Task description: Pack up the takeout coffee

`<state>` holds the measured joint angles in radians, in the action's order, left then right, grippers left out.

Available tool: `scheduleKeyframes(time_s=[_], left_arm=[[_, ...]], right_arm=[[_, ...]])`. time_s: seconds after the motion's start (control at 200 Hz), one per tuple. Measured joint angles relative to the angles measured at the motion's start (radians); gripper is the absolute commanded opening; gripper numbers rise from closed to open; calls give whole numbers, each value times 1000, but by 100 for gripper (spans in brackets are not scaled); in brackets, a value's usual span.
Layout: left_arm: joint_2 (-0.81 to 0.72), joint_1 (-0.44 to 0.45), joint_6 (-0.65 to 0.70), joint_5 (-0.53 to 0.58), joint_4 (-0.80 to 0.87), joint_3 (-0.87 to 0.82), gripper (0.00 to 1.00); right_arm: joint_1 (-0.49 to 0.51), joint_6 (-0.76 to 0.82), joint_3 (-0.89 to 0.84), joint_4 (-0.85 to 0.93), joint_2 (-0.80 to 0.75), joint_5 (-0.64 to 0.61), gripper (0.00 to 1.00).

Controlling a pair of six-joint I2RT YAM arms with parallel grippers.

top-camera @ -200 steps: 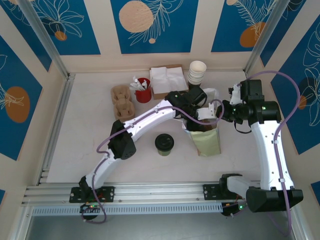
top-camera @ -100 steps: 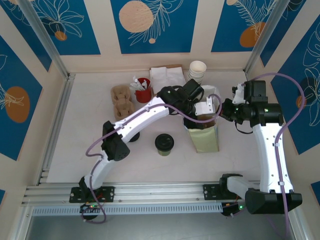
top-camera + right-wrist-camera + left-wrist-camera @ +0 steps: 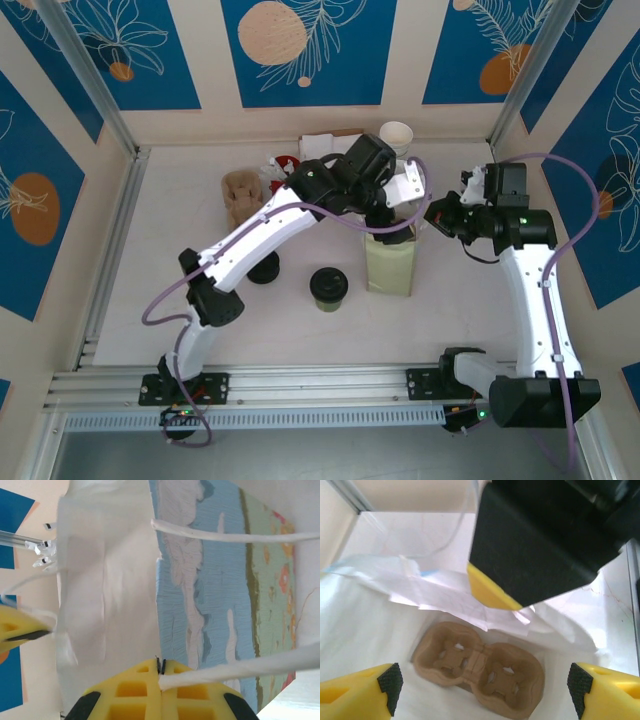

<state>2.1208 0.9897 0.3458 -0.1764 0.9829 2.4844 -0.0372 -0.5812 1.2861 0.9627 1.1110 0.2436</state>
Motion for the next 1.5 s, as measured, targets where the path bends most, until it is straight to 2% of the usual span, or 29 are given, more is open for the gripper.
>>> scheduleKeyframes(time_s=[0.15,0.37,0.445,0.595,0.715,0.955,1.165,1.285,1.5], left_arm=[[-35,-1,-69,34,-23,0,86],[-77,-10,-120,68,-27,-3,86],[-91,-13,-129,76,-26,-10,86],[-116,-26,-136,93,-25,-25,86],[-142,-45,-139,103,-26,-56,86],[-198,-87,-174,103,-25,-134,86],[-297,-140,-230,89,-29,-259,87],[-358,-174,-273,77,-39,-327,87],[-413,-240,-390,42,-96,-429,87]], right_arm=[[-5,-29,-26,-51,18,17,1],[-17,-34,-25,-61,34,18,42],[-26,-28,-23,-44,34,11,51],[-53,8,3,31,30,-14,62],[-74,41,32,111,20,-32,65],[-94,121,145,285,-3,-34,65],[-93,166,332,295,-3,-31,63],[-69,175,435,252,75,-46,63],[27,245,554,147,365,-114,64]])
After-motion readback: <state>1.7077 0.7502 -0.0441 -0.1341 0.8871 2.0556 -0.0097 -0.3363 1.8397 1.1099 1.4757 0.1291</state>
